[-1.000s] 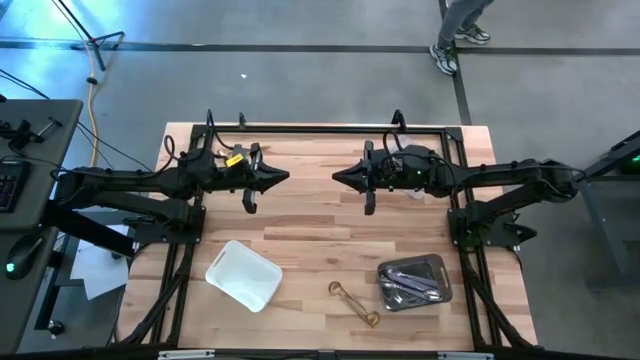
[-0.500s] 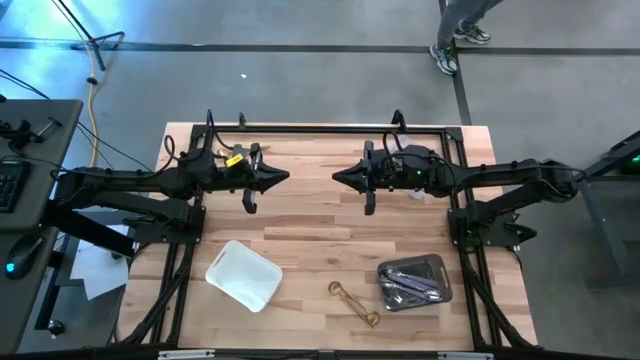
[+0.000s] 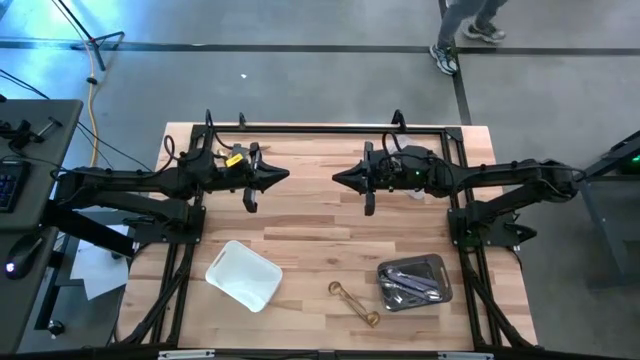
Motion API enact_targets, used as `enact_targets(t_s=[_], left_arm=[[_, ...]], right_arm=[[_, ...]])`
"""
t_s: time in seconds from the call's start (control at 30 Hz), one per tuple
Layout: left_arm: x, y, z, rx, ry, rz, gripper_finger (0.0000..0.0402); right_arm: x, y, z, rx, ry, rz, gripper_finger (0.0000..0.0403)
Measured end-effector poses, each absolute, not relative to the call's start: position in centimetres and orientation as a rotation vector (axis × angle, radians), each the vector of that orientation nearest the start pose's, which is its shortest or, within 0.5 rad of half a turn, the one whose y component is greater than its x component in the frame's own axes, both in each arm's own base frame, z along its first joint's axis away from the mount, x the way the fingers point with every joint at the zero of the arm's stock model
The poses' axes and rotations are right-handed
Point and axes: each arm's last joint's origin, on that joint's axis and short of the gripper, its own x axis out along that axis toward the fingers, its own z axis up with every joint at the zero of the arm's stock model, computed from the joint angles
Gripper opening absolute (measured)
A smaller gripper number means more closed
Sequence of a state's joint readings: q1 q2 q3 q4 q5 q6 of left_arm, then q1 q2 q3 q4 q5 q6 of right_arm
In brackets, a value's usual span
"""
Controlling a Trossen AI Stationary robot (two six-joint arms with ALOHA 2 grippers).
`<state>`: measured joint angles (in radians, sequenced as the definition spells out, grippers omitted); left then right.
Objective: Sort silverware by color (type)
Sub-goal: Put the gold spoon into the white bin
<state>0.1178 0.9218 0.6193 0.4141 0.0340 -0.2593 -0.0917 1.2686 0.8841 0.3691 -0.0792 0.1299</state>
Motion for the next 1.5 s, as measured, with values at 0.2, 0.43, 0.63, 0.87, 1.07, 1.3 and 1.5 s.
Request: enact_targets(t_s=[0.2,0.43,0.63,0.87,1.07,1.3,1.5], left_arm=[[20.7,2.4,30.9,-0.251,-0.123,0.090,0.0001],[20.8,3.0,30.5,-0.316,-0.094,0.170,0.0003],[20.6,8.0,29.7,-0.456,0.276,0.455,0.0027],[19.1,16.4,27.7,-0.531,0.716,0.810,0.0072],[17.4,21.5,22.9,-0.709,0.963,0.953,0.0113],[17.3,23.4,18.7,-0.785,1.128,0.932,0.0157],[17.5,24.2,16.1,-0.800,1.226,0.924,0.0165]], right_arm=[[28.7,-2.4,31.8,0.131,0.015,-0.014,0.0000],[28.7,-2.4,31.8,0.124,0.015,-0.014,0.0000],[28.7,-3.1,31.6,0.129,0.021,-0.038,0.0000],[28.6,-3.4,31.5,0.135,0.030,-0.048,0.0000],[28.6,-3.4,31.3,0.156,0.051,-0.048,0.0000],[28.6,-3.3,31.3,0.163,0.056,-0.047,0.0000],[28.6,-3.3,31.2,0.164,0.063,-0.047,0.0000]])
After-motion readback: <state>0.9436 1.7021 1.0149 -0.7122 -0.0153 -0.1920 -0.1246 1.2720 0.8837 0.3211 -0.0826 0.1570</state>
